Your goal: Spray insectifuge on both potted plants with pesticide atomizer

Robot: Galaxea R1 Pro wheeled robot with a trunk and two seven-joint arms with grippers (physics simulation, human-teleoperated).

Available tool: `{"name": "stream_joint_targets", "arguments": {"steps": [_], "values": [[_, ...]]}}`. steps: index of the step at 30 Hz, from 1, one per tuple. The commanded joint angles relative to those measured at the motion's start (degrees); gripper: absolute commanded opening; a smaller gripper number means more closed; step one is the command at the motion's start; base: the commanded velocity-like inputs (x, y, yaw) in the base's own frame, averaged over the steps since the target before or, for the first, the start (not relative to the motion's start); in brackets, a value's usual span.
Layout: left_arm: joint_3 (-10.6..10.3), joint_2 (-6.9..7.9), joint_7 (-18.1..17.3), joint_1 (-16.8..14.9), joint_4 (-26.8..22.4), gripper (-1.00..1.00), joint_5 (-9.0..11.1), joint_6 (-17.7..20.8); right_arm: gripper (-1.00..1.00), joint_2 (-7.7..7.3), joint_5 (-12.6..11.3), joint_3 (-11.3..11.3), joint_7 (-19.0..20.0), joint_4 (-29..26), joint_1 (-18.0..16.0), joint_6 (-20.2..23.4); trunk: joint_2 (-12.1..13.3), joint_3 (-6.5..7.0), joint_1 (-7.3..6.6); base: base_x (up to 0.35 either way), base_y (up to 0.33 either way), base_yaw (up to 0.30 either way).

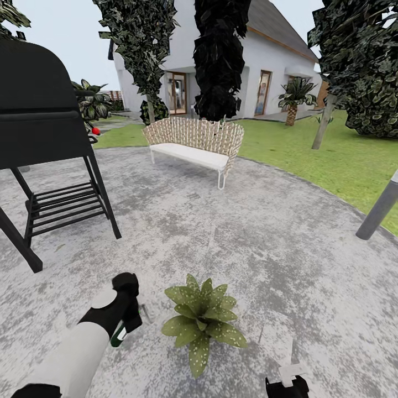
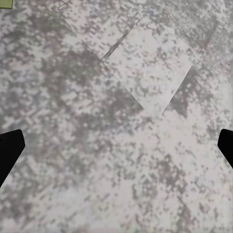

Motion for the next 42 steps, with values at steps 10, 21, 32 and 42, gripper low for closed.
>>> {"name": "stream_joint_targets", "arguments": {"steps": [10, 21, 32, 42], "values": [[1.7, -0.56, -0.2, 0.0, 4.3, -1.0, 0.4, 0.4, 1.0, -0.01, -0.3, 0.5, -0.2, 0.0, 0.0, -0.1, 0.0, -0.05, -0.01, 0.0, 0.0, 0.0], [2.8, -0.67, 6.0, 1.1, 7.4, -1.0, 3.9, -0.5, 1.0, -0.01, -0.3, 0.5, -0.2, 0.0, 0.0, -0.1, 0.0, -0.05, -0.01, 0.0, 0.0, 0.0], [2.6, -0.53, 7.8, 0.9, 11.8, -1.0, 3.9, -0.6, 1.0, -0.01, -0.3, 0.5, -0.2, 0.0, 0.0, -0.1, 0.0, -0.05, -0.01, 0.0, 0.0, 0.0], [2.5, -0.2, 7.6, 0.9, 12.1, -1.0, 3.5, -0.7, 1.0, -0.01, -0.3, 0.5, -0.2, 0.0, 0.0, -0.1, 0.0, -0.05, -0.01, 0.0, 0.0, 0.0]]}}
